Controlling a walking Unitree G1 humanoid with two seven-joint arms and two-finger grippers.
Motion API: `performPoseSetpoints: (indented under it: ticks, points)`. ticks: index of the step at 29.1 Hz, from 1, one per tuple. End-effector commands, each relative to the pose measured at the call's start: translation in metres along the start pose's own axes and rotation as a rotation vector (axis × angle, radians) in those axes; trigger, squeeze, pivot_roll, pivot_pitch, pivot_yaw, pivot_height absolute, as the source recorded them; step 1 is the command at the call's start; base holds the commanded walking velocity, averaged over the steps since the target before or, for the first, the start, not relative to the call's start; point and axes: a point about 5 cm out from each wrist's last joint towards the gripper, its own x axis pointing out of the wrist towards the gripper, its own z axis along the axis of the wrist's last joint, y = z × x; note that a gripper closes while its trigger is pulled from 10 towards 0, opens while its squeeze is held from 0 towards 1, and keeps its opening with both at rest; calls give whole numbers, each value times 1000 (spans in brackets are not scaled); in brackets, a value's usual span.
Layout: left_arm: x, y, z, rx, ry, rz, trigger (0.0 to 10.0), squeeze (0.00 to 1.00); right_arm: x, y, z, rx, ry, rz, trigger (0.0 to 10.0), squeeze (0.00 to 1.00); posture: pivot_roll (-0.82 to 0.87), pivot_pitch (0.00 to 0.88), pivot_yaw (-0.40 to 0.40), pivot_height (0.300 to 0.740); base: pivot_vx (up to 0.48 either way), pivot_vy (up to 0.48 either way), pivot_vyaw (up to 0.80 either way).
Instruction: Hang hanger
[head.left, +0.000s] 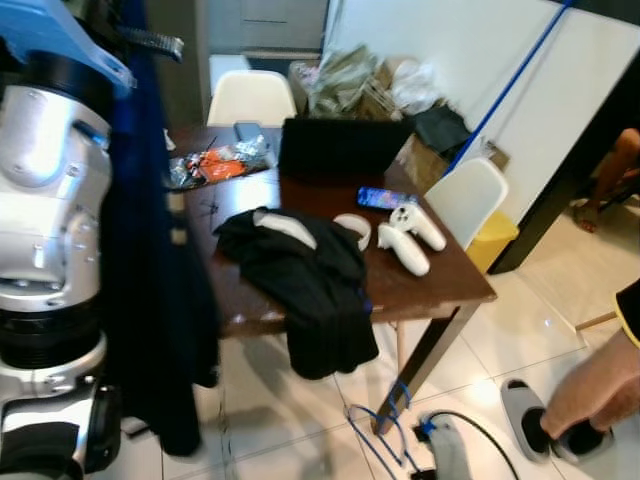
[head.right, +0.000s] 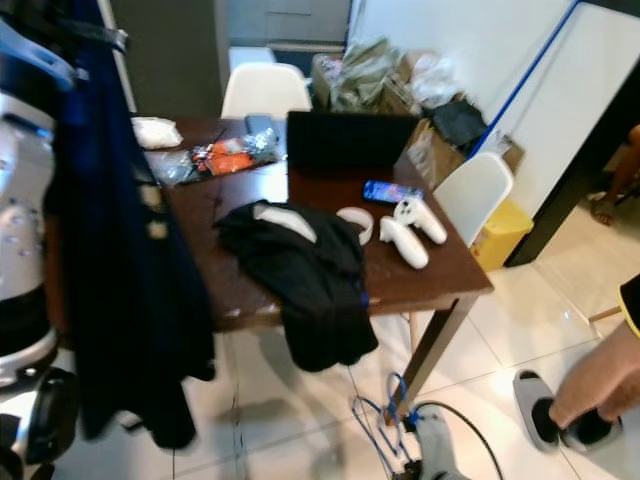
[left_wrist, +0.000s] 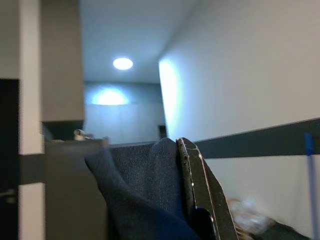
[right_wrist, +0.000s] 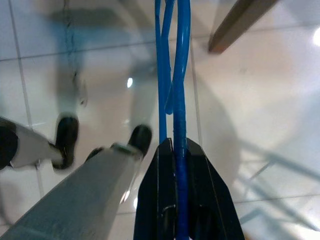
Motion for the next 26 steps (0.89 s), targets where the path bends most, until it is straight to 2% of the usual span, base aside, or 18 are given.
performPoseSetpoints:
  ticks: [1,11,12,13,15,16,17,24,26]
  points:
    - [3,10,11,42,-42,37,10000,0,3,8,3,-10,-8,22,10000,0,93,0,-77,740,270,0,0]
    - [9,16,21,77,-76,42,10000,0,3,8,4,-6,-10,21,10000,0,96,0,-79,740,270,0,0]
    - [16,17,30,104,-108,19,10000,0,3,8,4,-7,-11,21,10000,0,103,0,-81,740,266,0,0]
    - [16,17,30,104,-108,19,10000,0,3,8,4,-7,-11,21,10000,0,103,0,-81,740,266,0,0]
    - [37,19,51,179,-188,-45,10000,0,4,9,5,-20,-10,20,10000,0,107,0,-78,740,257,0,0]
    - [37,19,51,179,-188,-45,10000,0,4,9,5,-20,-10,20,10000,0,107,0,-78,740,255,0,0]
    - [48,22,64,226,-235,-82,10000,0,4,9,5,-31,-8,19,10000,0,104,0,-77,740,255,0,0]
    - [59,22,76,228,-274,-119,10000,0,3,8,4,-30,-8,15,10000,0,101,0,-73,740,251,0,0]
    - [59,20,71,206,-256,-128,10000,0,3,8,4,-31,-7,13,10000,0,101,0,-73,740,0,0,0]
